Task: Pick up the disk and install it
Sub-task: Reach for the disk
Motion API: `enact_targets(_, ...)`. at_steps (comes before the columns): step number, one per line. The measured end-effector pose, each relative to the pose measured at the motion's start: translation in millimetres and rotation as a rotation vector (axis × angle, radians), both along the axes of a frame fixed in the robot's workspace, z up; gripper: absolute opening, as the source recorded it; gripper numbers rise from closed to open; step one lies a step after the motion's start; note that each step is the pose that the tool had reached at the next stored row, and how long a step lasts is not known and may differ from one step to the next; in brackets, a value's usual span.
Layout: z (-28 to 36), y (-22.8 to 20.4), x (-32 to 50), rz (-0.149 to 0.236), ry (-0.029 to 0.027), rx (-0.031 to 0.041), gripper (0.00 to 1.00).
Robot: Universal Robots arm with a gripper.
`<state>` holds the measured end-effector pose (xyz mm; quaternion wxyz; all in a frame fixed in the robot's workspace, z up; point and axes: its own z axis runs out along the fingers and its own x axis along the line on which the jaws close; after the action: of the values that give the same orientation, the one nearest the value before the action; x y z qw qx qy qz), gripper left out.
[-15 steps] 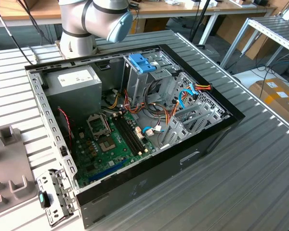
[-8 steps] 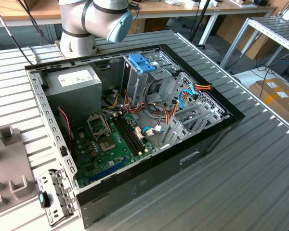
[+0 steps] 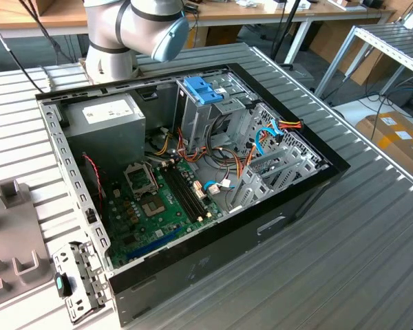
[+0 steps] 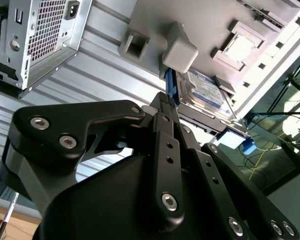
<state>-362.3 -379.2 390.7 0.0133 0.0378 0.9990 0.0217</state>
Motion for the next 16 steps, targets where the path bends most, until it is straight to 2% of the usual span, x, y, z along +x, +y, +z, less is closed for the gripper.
enact_targets(2,-0.9,0.9,-15.2,0.000,0.0000,0.0000,0.11)
enact_targets(4,-1.1,1.4,-21.5,0.000,0.0001,-0.0001,0.11)
enact_targets(9,-2.4,4.8,-45.2,0.000,0.0001,-0.0001,0.11)
enact_targets(16,-4.0,7.9,-69.3,0.000,0.0000,0.0000,0.11)
